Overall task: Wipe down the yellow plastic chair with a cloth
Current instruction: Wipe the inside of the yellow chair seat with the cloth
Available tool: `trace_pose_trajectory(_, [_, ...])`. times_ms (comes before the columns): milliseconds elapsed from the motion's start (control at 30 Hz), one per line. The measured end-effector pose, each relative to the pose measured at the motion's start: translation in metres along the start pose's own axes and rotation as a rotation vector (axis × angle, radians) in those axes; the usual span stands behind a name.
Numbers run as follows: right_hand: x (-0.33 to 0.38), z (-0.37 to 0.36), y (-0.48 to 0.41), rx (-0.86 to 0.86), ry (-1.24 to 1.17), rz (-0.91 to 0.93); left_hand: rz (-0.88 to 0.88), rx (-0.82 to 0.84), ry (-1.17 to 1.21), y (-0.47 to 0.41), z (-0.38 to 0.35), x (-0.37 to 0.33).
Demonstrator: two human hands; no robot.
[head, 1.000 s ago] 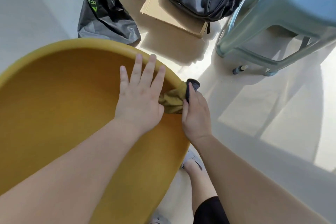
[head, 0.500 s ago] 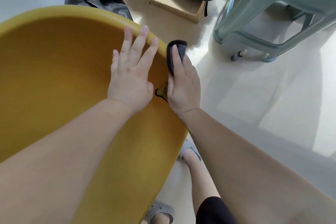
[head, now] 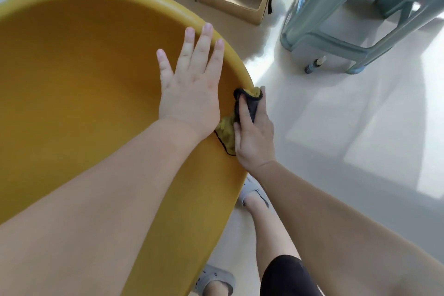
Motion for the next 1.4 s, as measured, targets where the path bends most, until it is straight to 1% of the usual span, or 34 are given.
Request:
trace_pose_trajectory(67, [0.008,0.015,-0.030,0.005,-0.046,0.045,0.020,0.014,0.097,-0.003,0.008,0.003])
trace_pose_trajectory(133, [0.020,0.032,-0.062,0.054,-0.075,0.079,0.059,-0.009,0.241,-0.005,0.020,0.005])
trace_pose_trajectory(200, [0.033,0.045,-0.087,0.130,-0.077,0.129,0.154,-0.125,0.416,-0.005,0.035,0.012])
trace_pose_trajectory(267, [0.047,0.056,-0.107,0.180,-0.069,0.189,0.307,-0.270,0.573,-0.004,0.049,0.027])
trace_pose_trajectory(300, [0.056,0.060,-0.117,0.188,-0.067,0.227,0.405,-0.312,0.664,-0.005,0.053,0.035])
trace_pose_trajectory(400, [0.087,0.068,-0.153,0.190,-0.046,0.340,0.750,-0.339,0.994,-0.013,0.055,0.056])
trace_pose_trajectory(467, [0.109,0.069,-0.171,0.195,-0.023,0.388,0.902,-0.342,1.170,-0.023,0.058,0.067])
trace_pose_trajectory(500, [0.117,0.070,-0.175,0.195,-0.013,0.394,0.926,-0.333,1.216,-0.026,0.061,0.071])
trace_pose_trajectory(667, [0.121,0.074,-0.174,0.163,-0.007,0.361,0.893,-0.273,1.448,-0.031,0.066,0.066])
trace_pose_trajectory(800, [0.119,0.080,-0.169,0.185,0.038,0.374,0.866,-0.169,1.667,-0.018,0.062,0.046])
trace_pose_trajectory(900, [0.112,0.087,-0.159,0.207,0.060,0.371,0.828,-0.144,1.698,-0.006,0.060,0.030])
trace_pose_trajectory(1000, [0.100,0.094,-0.150,0.203,0.089,0.325,0.838,-0.132,1.714,0.006,0.056,0.012])
trace_pose_trajectory(1167, [0.070,0.112,-0.116,0.207,0.096,0.328,0.903,-0.231,1.734,0.012,0.043,-0.007])
trace_pose_trajectory(1267, [0.051,0.123,-0.096,0.261,0.022,0.299,1.032,-0.351,1.688,0.004,0.034,-0.015])
trace_pose_trajectory(1400, [0.022,0.136,-0.072,0.401,-0.027,0.305,1.254,-0.619,1.515,-0.004,0.040,-0.029])
Point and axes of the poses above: each hand's wrist, its own y-axis away from the middle knuckle, its own z-axis out of the back of the hand, x = y × z, the point moved 5 cm from there along -y, towards the middle knuckle, and after that the axes turned 10 degrees about y, right-handed, at the moved point
